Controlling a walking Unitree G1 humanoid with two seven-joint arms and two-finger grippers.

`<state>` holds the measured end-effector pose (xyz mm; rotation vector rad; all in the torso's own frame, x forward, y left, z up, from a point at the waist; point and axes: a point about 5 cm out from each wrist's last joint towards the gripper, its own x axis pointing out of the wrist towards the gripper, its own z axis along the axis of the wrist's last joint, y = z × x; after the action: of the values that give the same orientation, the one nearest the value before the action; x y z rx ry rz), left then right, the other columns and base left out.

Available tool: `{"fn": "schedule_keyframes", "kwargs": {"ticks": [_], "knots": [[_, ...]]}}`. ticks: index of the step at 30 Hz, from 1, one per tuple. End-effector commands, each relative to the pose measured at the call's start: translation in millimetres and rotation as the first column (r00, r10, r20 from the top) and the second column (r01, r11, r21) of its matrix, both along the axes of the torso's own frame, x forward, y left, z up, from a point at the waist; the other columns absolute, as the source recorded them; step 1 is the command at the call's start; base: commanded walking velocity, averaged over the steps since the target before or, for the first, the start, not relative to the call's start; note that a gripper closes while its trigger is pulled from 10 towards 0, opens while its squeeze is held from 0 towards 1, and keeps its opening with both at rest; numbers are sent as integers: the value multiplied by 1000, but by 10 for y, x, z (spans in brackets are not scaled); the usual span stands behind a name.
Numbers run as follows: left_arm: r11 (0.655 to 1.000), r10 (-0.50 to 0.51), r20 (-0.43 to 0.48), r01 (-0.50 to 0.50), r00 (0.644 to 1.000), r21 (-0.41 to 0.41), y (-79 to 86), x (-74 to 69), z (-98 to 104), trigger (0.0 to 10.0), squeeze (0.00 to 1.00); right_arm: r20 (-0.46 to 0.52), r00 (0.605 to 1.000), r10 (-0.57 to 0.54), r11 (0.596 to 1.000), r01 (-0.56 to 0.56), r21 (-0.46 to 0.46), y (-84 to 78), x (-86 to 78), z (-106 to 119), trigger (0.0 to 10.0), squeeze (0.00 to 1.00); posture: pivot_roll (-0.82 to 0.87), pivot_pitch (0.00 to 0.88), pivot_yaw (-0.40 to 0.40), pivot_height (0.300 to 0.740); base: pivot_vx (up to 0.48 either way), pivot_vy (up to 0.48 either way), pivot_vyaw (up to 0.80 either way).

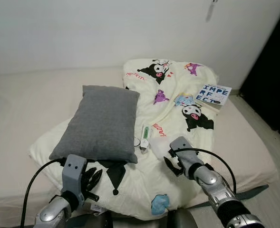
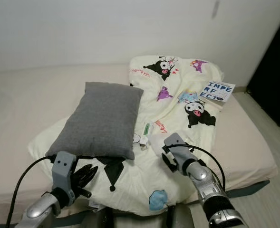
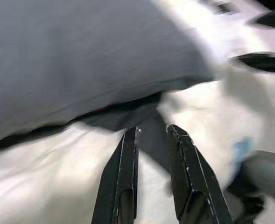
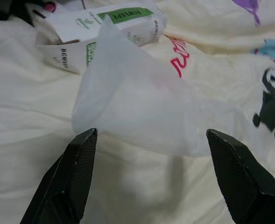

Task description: Clean up the room

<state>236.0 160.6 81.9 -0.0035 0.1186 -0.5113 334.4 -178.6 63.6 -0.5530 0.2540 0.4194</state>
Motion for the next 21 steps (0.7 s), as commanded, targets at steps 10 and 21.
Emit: {"fn": "schedule_keyframes", "kwargs": {"ticks": [10, 21], "knots": [[997, -72, 2, 72, 997, 17, -101, -60, 95, 10000, 0, -23, 998, 53, 998, -54, -44, -25, 41, -1, 10000, 0, 152, 200, -39, 605, 0, 0, 0], [992, -125, 59, 124, 990, 10, -238, -30, 288, 10000, 0, -3, 997, 71, 991, -71, -112, -44, 114, 75, 10000, 0, 187, 239, -44, 605, 0, 0, 0]]}}
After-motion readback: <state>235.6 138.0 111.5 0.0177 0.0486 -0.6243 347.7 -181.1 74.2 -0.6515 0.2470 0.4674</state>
